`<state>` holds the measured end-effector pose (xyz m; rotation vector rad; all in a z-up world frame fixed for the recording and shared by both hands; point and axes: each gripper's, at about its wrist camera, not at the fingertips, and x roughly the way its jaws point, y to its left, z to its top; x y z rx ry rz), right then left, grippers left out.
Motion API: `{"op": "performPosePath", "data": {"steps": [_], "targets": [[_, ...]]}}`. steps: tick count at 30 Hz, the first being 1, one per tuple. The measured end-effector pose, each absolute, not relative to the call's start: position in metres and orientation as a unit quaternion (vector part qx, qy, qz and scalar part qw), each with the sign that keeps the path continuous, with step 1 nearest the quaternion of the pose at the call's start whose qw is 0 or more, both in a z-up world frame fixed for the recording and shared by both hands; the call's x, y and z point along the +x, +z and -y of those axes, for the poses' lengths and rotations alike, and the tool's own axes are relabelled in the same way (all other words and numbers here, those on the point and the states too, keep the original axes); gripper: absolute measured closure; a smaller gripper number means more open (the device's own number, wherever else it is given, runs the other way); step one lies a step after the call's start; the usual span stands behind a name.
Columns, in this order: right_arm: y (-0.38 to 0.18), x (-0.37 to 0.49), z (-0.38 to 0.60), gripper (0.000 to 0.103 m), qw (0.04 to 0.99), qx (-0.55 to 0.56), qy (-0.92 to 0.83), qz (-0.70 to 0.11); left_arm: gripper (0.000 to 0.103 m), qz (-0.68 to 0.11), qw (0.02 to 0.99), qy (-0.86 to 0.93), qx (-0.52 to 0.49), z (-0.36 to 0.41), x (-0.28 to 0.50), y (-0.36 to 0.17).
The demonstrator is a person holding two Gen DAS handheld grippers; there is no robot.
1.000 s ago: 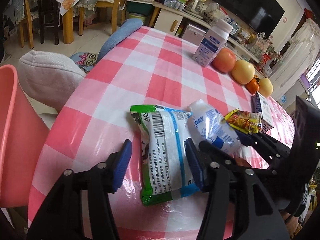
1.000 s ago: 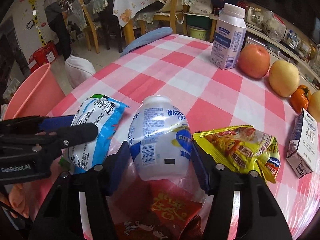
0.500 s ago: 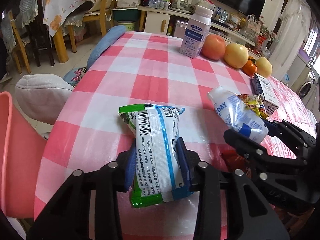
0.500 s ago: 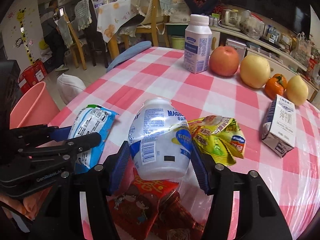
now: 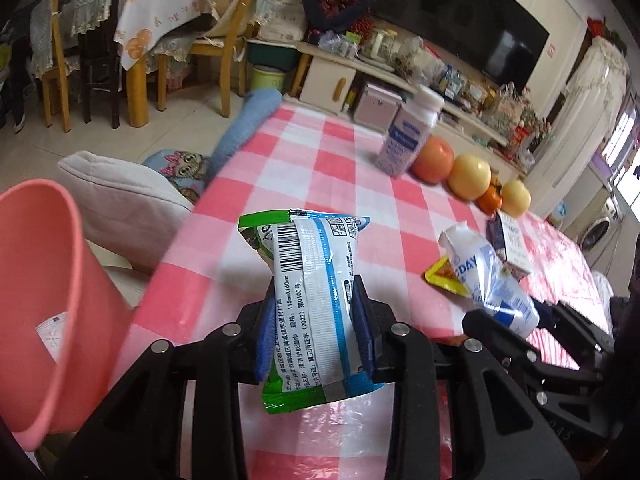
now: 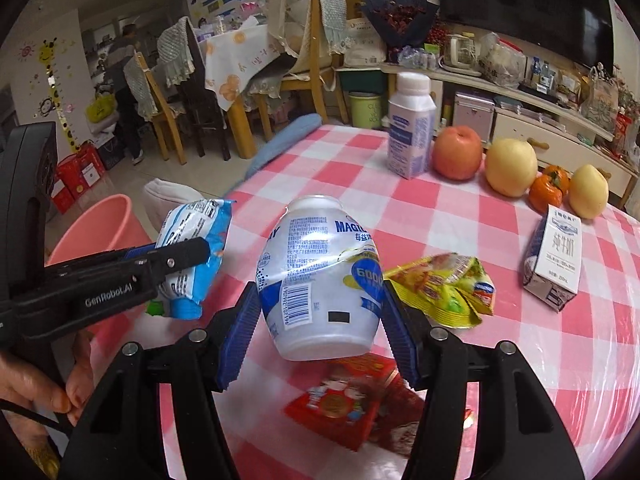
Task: Collect trash
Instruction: 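Move both held items over the pink bucket and open both tools, then return both open tools to the table toward the red snack packets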
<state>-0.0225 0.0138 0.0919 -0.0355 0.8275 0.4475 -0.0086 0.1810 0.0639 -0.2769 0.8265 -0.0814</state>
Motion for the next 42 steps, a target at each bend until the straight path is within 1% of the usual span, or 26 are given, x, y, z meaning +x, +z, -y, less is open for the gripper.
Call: {"op": "performPosePath", "data": {"steps": [8,14,21,29,30,31,32,33,38,39,42], "targets": [[0.13,-0.042,-0.082,0.042,0.884,-0.032,0.284,-0.37,0.068,-0.345,0.924,0.028,-0.165,-0.248,-0.035,0.102],[0.151,-0.058,-0.154,0.042,0.869,-0.07,0.34,-0.353,0.068,-0.323,0.917,0.105,-0.21,-0.314,-0.057,0.11],[0.151,-0.07,-0.23,0.042,0.848,-0.112,0.384,-0.348,0.068,-0.303,0.898,0.18,-0.264,-0.382,-0.08,0.108],[0.13,-0.072,-0.285,0.041,0.824,-0.137,0.412,-0.363,0.067,-0.305,0.882,0.204,-0.296,-0.419,-0.088,0.097],[0.127,-0.073,-0.285,0.033,0.823,-0.137,0.413,-0.365,0.064,-0.306,0.88,0.204,-0.3,-0.422,-0.089,0.095],[0.126,-0.073,-0.285,0.028,0.827,-0.138,0.406,-0.363,0.061,-0.306,0.879,0.206,-0.303,-0.425,-0.09,0.094],[0.125,-0.075,-0.285,0.022,0.831,-0.137,0.401,-0.359,0.053,-0.305,0.878,0.209,-0.303,-0.426,-0.09,0.094],[0.124,-0.076,-0.282,0.022,0.833,-0.134,0.4,-0.358,0.045,-0.304,0.878,0.213,-0.301,-0.427,-0.092,0.093],[0.128,-0.082,-0.262,0.019,0.853,-0.142,0.367,-0.342,0.026,-0.282,0.89,0.227,-0.276,-0.42,-0.097,0.098],[0.129,-0.083,-0.258,0.019,0.857,-0.144,0.362,-0.338,0.023,-0.274,0.896,0.227,-0.267,-0.417,-0.097,0.1],[0.131,-0.086,-0.244,0.019,0.866,-0.146,0.345,-0.33,0.019,-0.251,0.911,0.224,-0.237,-0.405,-0.097,0.107]]}}
